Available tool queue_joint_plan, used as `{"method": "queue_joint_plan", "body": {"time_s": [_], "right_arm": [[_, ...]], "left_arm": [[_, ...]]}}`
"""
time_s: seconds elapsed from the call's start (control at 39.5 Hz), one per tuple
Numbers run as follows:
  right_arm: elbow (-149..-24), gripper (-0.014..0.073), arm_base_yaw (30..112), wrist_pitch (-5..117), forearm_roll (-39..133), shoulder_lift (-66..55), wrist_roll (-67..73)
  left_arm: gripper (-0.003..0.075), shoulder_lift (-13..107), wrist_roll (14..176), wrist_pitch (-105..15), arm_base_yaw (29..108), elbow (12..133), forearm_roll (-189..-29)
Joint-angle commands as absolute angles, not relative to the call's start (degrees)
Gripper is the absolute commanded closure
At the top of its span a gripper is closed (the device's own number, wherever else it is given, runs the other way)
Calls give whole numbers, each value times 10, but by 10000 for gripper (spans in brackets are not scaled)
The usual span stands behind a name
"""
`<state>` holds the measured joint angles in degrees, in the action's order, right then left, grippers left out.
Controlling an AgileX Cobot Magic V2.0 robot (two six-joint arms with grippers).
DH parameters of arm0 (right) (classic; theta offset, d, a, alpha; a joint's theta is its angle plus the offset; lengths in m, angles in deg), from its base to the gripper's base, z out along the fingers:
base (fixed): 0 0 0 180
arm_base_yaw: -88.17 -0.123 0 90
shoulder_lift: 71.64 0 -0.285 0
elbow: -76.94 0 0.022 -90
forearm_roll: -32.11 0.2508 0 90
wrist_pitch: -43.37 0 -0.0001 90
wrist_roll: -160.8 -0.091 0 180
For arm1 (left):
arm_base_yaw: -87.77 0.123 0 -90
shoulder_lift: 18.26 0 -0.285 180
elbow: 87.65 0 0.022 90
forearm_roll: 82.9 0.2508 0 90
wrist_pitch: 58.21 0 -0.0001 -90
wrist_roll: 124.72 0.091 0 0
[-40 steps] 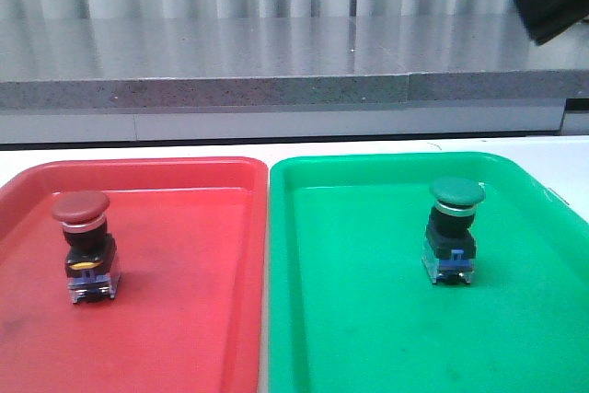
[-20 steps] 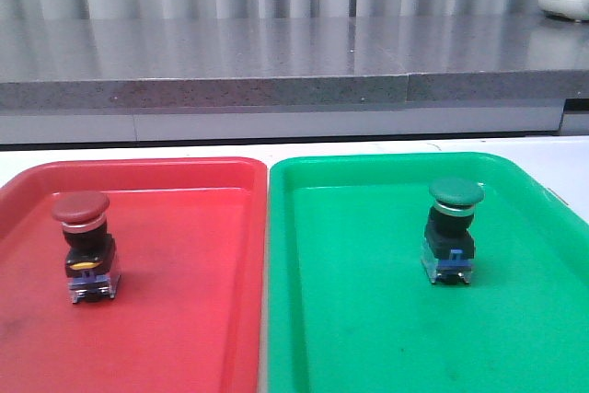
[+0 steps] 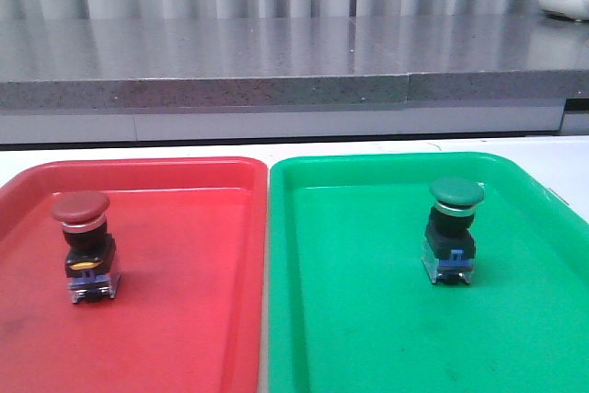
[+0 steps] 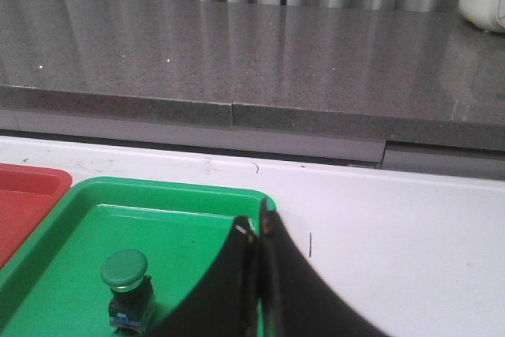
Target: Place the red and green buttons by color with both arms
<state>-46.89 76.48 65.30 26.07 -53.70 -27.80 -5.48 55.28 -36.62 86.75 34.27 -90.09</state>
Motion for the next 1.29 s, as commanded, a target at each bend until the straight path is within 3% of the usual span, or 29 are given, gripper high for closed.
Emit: {"method": "queue_joint_plan", "body": {"time_s": [0.0, 0.68, 0.91, 1.26], "right_arm": [[-481, 718, 768, 604, 251, -531, -274], [-481, 718, 768, 605, 251, -531, -274], [-481, 718, 768, 605, 251, -531, -274], [-481, 718, 767, 608, 251, -531, -274]], "left_arm": [[740, -48, 549, -414, 867, 359, -903], [740, -48, 549, -417, 867, 357, -903], [740, -120, 549, -450, 867, 277, -886], [740, -118, 549, -559, 867, 141, -879]]}}
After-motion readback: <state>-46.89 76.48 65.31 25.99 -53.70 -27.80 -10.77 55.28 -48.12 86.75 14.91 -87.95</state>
